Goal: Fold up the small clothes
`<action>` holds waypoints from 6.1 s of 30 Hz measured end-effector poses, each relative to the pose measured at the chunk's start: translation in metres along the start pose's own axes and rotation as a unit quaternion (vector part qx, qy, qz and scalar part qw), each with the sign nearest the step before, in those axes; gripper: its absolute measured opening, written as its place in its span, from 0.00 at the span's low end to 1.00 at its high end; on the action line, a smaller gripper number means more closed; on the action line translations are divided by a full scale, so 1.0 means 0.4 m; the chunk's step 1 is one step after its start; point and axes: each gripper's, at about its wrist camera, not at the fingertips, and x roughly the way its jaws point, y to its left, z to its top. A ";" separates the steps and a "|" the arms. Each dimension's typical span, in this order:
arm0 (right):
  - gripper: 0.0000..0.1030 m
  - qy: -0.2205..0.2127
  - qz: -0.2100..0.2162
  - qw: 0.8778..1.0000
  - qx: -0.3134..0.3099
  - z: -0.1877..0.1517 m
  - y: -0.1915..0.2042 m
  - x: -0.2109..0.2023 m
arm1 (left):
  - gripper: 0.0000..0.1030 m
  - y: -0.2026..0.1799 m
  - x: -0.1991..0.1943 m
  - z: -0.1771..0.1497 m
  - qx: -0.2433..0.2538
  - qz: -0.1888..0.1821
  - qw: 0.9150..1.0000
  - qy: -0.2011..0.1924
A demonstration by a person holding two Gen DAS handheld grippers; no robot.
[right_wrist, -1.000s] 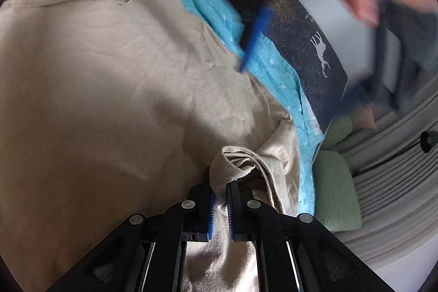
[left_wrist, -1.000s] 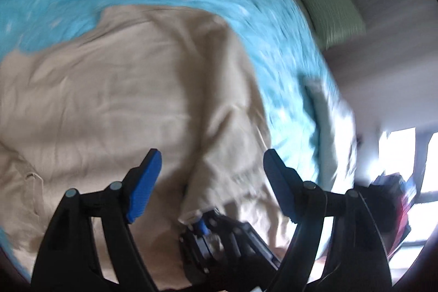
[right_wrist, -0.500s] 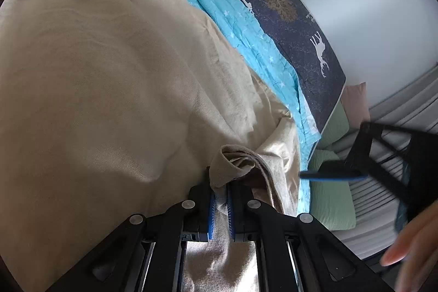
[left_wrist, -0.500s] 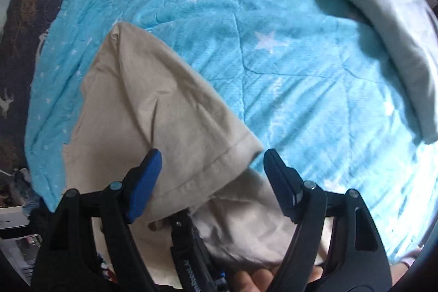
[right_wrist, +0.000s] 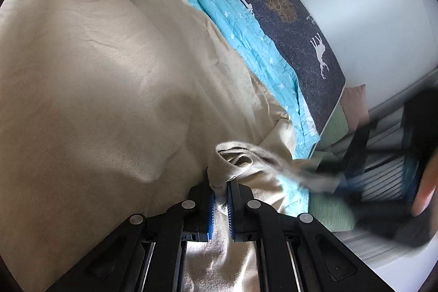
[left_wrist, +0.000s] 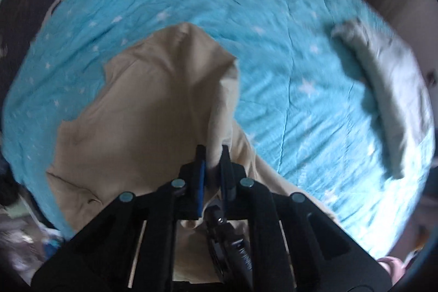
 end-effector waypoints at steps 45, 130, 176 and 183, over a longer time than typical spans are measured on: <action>0.54 0.062 0.239 0.929 0.277 -0.274 -0.337 0.010 | 0.04 0.360 0.179 -0.266 -0.242 -0.134 0.961 -0.015; 0.04 0.206 0.470 0.654 0.556 -0.223 -0.408 0.208 | 0.02 0.320 0.082 -0.290 -0.270 -0.223 0.927 -0.137; 0.37 0.140 0.393 0.778 0.470 -0.347 -0.411 0.051 | 0.57 0.415 0.001 -0.587 -0.305 -0.118 0.929 -0.175; 0.37 0.155 0.356 0.812 0.436 -0.445 -0.400 0.008 | 0.65 0.488 -0.051 -0.817 -0.294 -0.073 0.940 -0.160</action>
